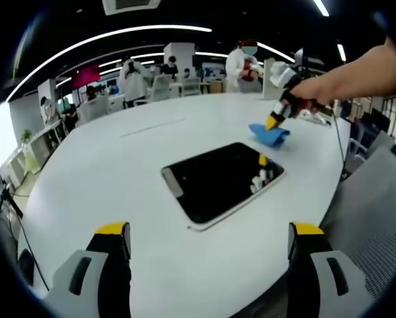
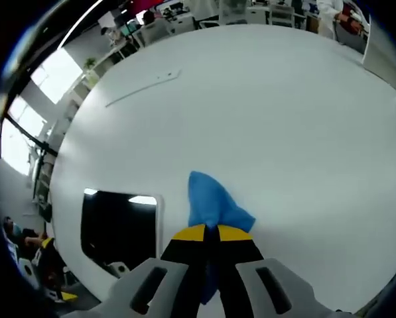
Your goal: Wipe the mirror surface with the cleaning cloth until all visible marks leave the cleaned area.
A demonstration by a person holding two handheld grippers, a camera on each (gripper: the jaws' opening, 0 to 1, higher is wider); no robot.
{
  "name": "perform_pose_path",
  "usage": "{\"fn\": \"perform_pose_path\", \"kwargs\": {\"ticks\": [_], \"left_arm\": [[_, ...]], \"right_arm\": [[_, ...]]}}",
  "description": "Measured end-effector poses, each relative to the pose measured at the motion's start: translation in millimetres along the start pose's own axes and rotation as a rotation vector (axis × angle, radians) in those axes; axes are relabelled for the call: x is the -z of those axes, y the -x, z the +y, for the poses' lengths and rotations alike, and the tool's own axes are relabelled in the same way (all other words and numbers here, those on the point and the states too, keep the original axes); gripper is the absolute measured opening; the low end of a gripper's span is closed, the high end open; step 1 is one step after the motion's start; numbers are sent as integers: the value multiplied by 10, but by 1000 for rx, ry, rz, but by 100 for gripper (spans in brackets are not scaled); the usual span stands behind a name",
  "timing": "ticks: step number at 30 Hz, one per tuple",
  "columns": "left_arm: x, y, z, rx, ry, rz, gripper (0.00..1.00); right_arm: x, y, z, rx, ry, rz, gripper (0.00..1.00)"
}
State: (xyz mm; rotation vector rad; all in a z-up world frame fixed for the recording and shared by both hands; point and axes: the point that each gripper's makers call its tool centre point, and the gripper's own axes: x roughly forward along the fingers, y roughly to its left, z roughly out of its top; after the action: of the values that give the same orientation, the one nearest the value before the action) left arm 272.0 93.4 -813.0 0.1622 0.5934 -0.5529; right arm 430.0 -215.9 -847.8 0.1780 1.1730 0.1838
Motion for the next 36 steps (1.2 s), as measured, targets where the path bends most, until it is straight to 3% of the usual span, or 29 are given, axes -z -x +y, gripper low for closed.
{"fn": "perform_pose_path", "kwargs": {"ticks": [4,9,17,36], "left_arm": [[9,0,1,-2,-3,3,99],[-48,18,-4,5,19,-29,99],[-22,10,-13,5,7,-13,99],[13,4,-27,15,6,1,99]], "right_arm": [[30,-24,147,-50,-62,15,0],[4,-77,277,-59,-58,16,0],[19,-166,511,-81,-57,31,0],[77,-394,832,-96,-25,65,0]]}}
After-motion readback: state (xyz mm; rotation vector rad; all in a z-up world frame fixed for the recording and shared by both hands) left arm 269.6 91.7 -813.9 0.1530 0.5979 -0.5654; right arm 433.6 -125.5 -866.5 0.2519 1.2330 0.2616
